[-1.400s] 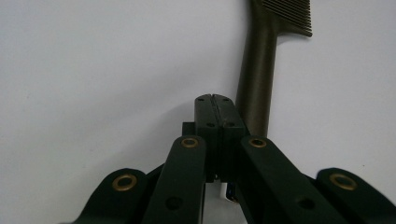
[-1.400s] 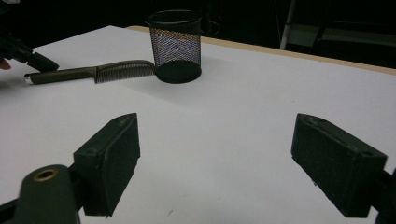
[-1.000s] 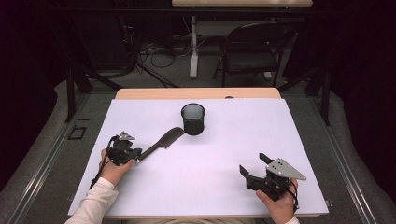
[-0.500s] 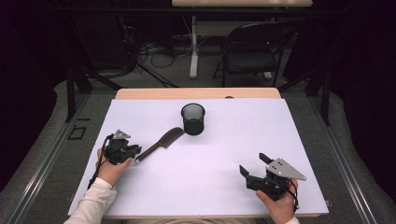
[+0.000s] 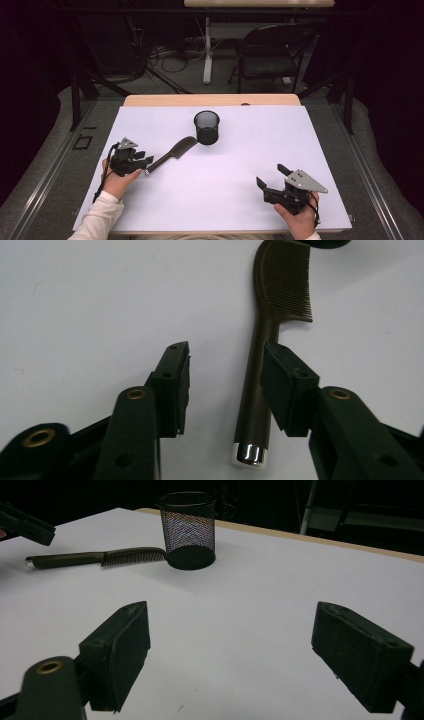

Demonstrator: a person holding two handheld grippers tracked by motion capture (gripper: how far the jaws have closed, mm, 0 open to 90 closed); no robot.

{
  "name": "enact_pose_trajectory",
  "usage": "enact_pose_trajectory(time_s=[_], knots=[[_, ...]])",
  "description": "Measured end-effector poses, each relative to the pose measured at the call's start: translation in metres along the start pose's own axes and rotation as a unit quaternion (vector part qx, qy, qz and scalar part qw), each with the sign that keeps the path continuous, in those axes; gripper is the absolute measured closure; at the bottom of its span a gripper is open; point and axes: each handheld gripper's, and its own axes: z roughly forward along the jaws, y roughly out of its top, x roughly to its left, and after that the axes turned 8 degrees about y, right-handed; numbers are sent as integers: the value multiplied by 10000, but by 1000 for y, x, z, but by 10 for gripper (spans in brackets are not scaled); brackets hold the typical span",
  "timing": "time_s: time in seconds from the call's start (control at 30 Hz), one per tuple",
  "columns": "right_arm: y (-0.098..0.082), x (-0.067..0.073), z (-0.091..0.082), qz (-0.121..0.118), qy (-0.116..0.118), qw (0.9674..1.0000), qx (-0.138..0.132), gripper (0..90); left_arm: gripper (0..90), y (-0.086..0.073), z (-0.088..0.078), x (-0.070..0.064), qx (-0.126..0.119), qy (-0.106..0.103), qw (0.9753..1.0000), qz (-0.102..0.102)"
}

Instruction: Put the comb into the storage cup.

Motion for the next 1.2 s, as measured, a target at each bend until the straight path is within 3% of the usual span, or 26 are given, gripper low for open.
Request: enact_pose_trajectory(time_s=[0.33, 0.4, 0.47, 0.63, 0.87, 1.1, 1.2], knots=[[0, 0, 0, -2, 2, 10000, -1, 157, 419, 4, -5, 2, -136, -68, 9999, -25], [0, 0, 0, 1, 4, 10000, 4, 157, 420, 5, -7, 1, -363, -192, 9991, 37], [0, 0, 0, 6, 5, 10000, 6, 157, 421, 6, -9, 1, -362, -200, 9991, 62], [0, 0, 0, -2, 20, 10000, 27, 157, 393, 9, -14, -2, -619, -233, 9976, 214], [0, 0, 1, -8, 14, 10000, 39, 157, 324, 11, -15, -3, -527, -432, 9976, 104], [-1, 0, 1, 6, 29, 10000, 47, 157, 236, 12, -17, -4, -640, -366, 9971, 186], [-1, 0, 1, 8, 26, 10000, 63, 157, 187, 13, -17, -3, -638, -419, 9970, 109]])
